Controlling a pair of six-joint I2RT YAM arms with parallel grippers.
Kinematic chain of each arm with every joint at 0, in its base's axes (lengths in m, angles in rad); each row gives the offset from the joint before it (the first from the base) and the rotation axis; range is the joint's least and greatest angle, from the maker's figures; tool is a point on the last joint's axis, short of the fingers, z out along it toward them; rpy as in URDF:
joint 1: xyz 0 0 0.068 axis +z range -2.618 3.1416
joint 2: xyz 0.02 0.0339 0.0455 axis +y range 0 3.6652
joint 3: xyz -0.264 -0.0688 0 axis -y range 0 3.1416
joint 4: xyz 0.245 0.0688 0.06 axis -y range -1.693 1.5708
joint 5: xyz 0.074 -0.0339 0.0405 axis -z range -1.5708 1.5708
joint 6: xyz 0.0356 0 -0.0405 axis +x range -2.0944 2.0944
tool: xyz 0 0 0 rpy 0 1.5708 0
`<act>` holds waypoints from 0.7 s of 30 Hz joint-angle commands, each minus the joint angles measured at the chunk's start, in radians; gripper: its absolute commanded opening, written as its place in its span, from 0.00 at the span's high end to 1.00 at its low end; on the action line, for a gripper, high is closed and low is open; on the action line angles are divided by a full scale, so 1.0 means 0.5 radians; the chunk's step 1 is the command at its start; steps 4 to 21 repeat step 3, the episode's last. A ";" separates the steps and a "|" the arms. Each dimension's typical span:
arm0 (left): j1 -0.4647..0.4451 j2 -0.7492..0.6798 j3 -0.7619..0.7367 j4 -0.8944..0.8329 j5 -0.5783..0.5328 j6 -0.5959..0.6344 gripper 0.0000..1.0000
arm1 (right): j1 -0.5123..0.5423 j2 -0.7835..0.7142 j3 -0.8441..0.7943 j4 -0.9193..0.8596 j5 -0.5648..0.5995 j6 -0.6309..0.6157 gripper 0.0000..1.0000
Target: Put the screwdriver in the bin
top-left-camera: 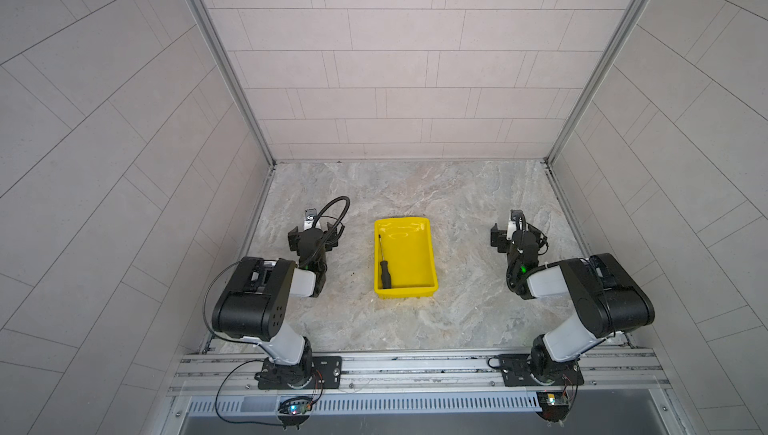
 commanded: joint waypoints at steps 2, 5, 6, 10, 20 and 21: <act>0.000 -0.013 -0.021 0.072 -0.017 0.007 0.00 | -0.007 -0.007 0.022 -0.014 -0.001 -0.004 0.01; 0.001 -0.013 -0.021 0.073 -0.019 0.007 0.00 | -0.007 -0.007 0.017 -0.006 -0.001 -0.004 0.01; 0.001 -0.013 -0.021 0.073 -0.019 0.007 0.00 | -0.007 -0.007 0.017 -0.006 -0.001 -0.004 0.01; 0.001 -0.013 -0.021 0.073 -0.019 0.007 0.00 | -0.007 -0.007 0.017 -0.006 -0.001 -0.004 0.01; 0.001 -0.013 -0.021 0.073 -0.019 0.007 0.00 | -0.007 -0.007 0.017 -0.006 -0.001 -0.004 0.01; 0.001 -0.013 -0.021 0.073 -0.019 0.007 0.00 | -0.007 -0.007 0.017 -0.006 -0.001 -0.004 0.01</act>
